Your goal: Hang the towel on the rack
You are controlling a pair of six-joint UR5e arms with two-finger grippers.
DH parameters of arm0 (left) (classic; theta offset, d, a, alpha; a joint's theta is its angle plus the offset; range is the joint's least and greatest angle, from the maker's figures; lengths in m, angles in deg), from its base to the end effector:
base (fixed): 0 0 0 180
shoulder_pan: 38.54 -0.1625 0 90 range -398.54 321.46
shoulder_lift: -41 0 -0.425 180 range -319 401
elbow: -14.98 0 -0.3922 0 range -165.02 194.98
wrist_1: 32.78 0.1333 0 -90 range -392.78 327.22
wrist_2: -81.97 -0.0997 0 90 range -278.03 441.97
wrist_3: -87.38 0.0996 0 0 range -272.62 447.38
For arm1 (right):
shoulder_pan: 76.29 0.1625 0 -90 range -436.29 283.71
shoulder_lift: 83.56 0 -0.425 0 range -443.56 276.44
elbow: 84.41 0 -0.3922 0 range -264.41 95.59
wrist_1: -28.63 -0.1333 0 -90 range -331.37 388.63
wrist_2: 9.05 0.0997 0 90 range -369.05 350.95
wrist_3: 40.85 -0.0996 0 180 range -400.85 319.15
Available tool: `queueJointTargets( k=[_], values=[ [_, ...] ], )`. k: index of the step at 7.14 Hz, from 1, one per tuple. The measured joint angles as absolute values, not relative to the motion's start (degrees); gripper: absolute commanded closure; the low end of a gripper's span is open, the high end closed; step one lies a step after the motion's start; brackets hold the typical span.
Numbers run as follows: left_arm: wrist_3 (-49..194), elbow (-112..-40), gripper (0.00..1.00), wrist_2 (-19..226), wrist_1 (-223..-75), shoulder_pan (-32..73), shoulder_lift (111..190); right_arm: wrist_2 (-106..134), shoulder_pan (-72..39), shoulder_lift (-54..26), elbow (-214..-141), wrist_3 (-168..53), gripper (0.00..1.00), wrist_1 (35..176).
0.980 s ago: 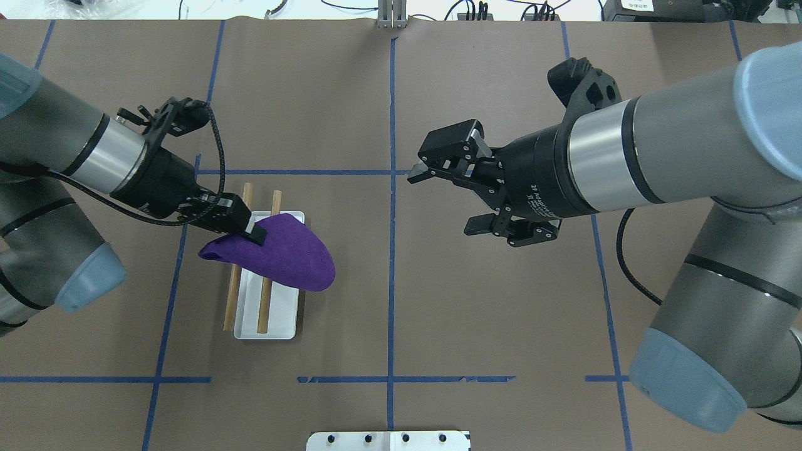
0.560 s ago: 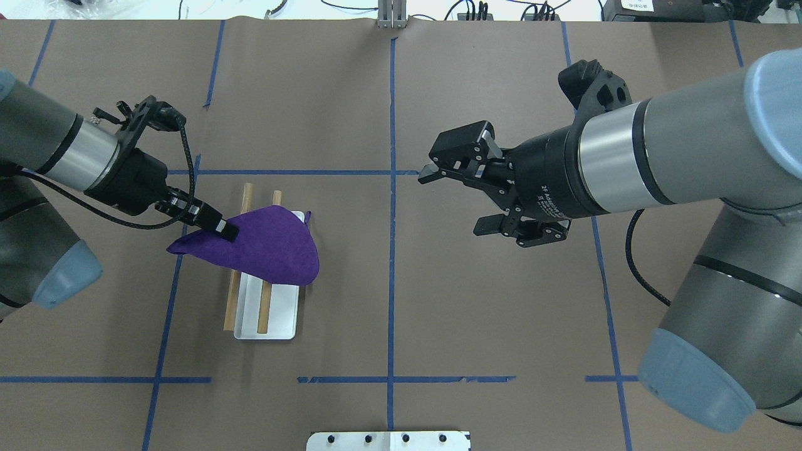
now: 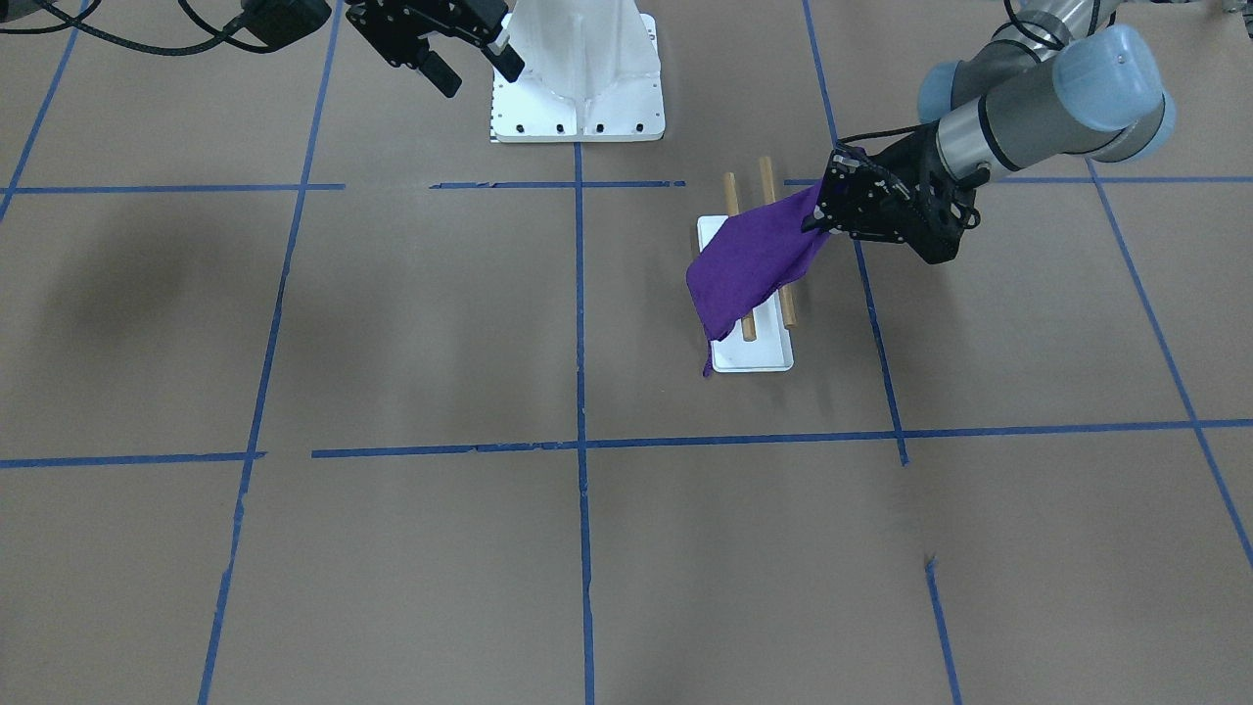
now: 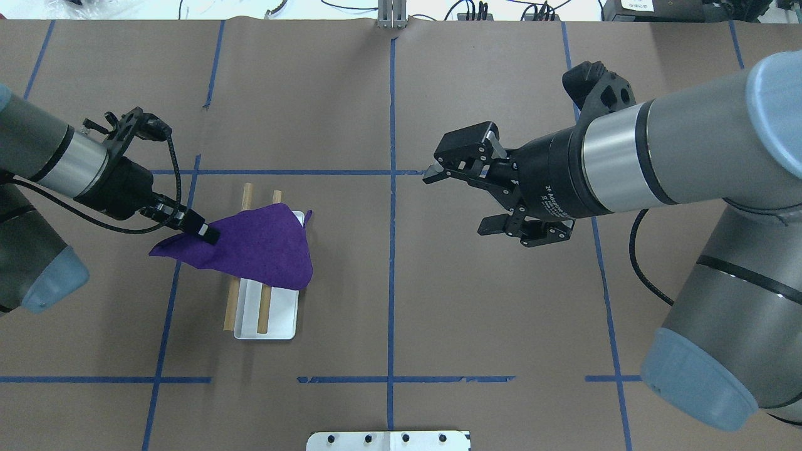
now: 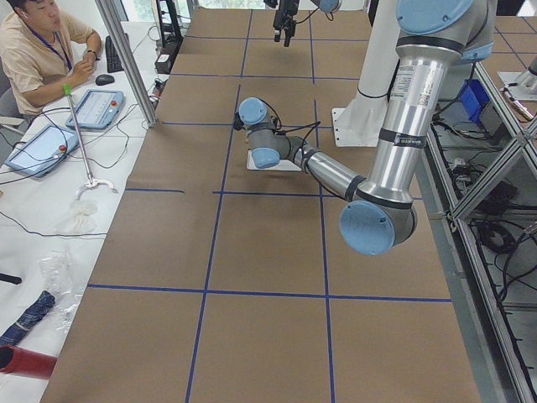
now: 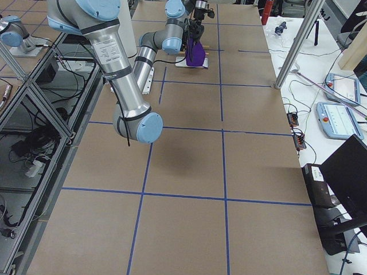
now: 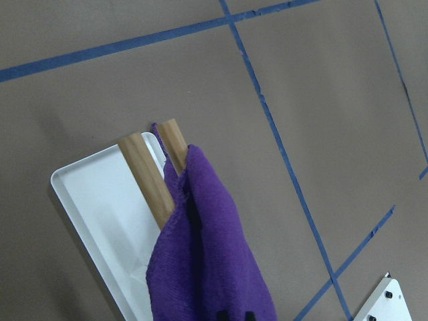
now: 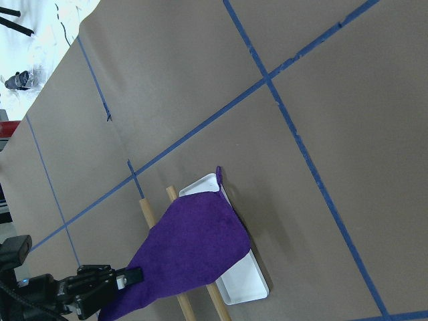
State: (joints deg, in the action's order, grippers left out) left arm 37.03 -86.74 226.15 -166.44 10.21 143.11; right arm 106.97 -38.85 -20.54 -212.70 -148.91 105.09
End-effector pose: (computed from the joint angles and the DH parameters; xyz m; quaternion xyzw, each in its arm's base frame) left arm 0.3165 -0.4406 0.3498 0.0733 0.6185 0.1934 0.7580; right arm -0.3140 -0.3533 0.1046 -0.0674 -0.6390 0.2241 0.7328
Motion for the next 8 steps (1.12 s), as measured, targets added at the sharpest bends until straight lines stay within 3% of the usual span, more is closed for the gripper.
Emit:
queueJointTargets(
  k=[5,8],
  values=[
    [36.97,-86.73,0.00,220.31,-166.46,11.75,139.87,107.90,-36.29,-19.36,-212.79,-148.93,0.00,105.13],
    [52.27,-84.19,0.00,218.80,-166.05,22.68,135.89,119.76,-22.71,-8.49,-211.88,-139.00,0.00,105.44]
  ],
)
